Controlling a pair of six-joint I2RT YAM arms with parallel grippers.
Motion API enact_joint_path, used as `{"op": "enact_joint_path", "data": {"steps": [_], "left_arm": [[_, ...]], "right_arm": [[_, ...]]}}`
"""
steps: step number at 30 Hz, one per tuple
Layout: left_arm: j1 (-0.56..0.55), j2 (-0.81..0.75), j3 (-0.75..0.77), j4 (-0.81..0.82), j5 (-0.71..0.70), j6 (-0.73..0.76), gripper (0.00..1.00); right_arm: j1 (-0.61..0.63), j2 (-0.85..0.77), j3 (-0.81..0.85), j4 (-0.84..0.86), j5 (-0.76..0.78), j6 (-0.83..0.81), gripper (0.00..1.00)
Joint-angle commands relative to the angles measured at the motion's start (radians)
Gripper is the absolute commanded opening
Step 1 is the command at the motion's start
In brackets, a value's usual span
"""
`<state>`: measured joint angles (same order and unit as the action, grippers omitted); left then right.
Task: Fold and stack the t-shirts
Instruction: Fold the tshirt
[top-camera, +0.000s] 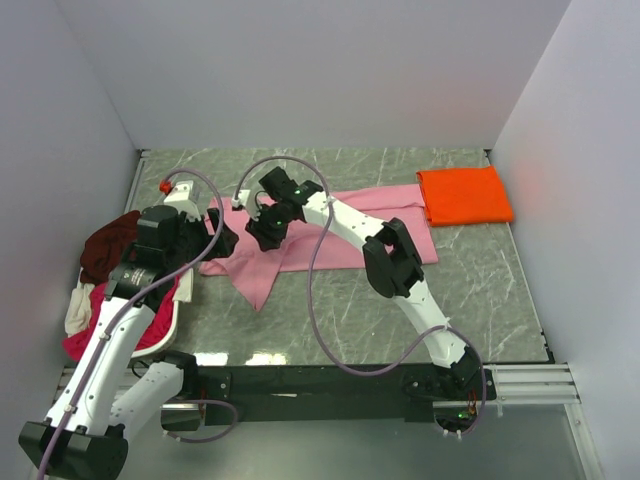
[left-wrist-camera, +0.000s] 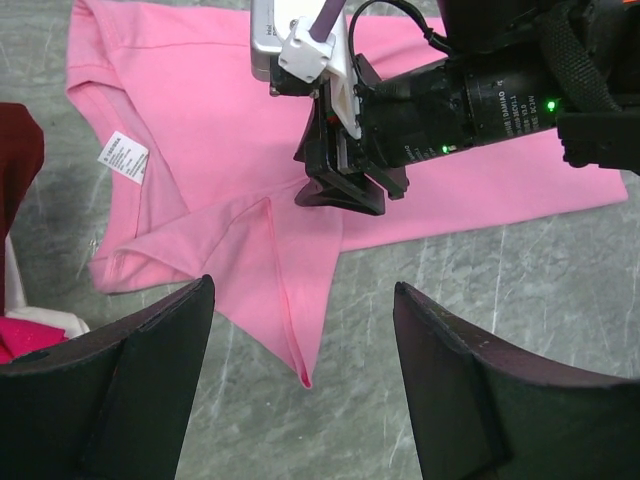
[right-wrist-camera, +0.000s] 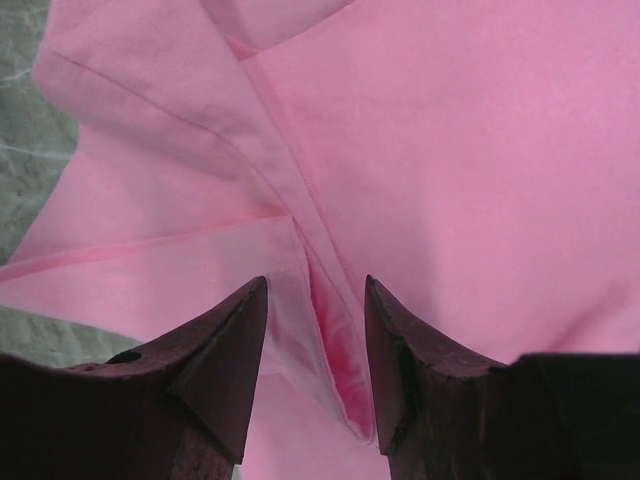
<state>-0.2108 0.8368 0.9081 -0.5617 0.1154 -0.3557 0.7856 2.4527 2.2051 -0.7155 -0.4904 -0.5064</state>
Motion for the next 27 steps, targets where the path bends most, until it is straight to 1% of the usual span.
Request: {"op": "enact_joint_path", "data": {"steps": [1, 5, 15, 19, 22, 23, 25, 26, 27], "left_arm": [[0.002, -0.01, -0.009, 0.017, -0.019, 0.021, 0.77], [0.004, -0.01, -0.014, 0.02, -0.019, 0.024, 0.77], [0.004, -0.018, -0.023, 0.02, -0.01, 0.02, 0.77], [0.004, -0.022, -0.018, 0.017, -0.011, 0.02, 0.77], [0.004, -0.024, -0.018, 0.017, -0.011, 0.021, 0.77], [0.004, -0.024, -0.02, 0.019, -0.011, 0.021, 0.77], [0.004, -0.024, -0.02, 0.019, -0.01, 0.02, 0.77], [0.004, -0.022, -0.02, 0.019, -0.01, 0.021, 0.77], [0.004, -0.022, -0.02, 0.019, -0.013, 0.021, 0.77]], "right_arm": [[0.029, 0.009, 0.033, 0.019, -0.002, -0.012, 0.5], [0.04, -0.003, 0.011, 0.025, -0.013, -0.017, 0.47], [0.05, 0.045, 0.064, -0.015, 0.003, -0.003, 0.41], [0.052, 0.043, 0.059, -0.009, 0.013, 0.003, 0.35], [0.053, 0.045, 0.061, -0.012, 0.021, 0.005, 0.25], [0.053, 0.045, 0.061, -0.012, 0.024, 0.005, 0.19], [0.053, 0.042, 0.062, -0.007, 0.03, 0.008, 0.14], [0.053, 0.039, 0.061, -0.006, 0.036, 0.011, 0.03], [0.052, 0.029, 0.056, 0.008, 0.039, 0.012, 0.0]]}}
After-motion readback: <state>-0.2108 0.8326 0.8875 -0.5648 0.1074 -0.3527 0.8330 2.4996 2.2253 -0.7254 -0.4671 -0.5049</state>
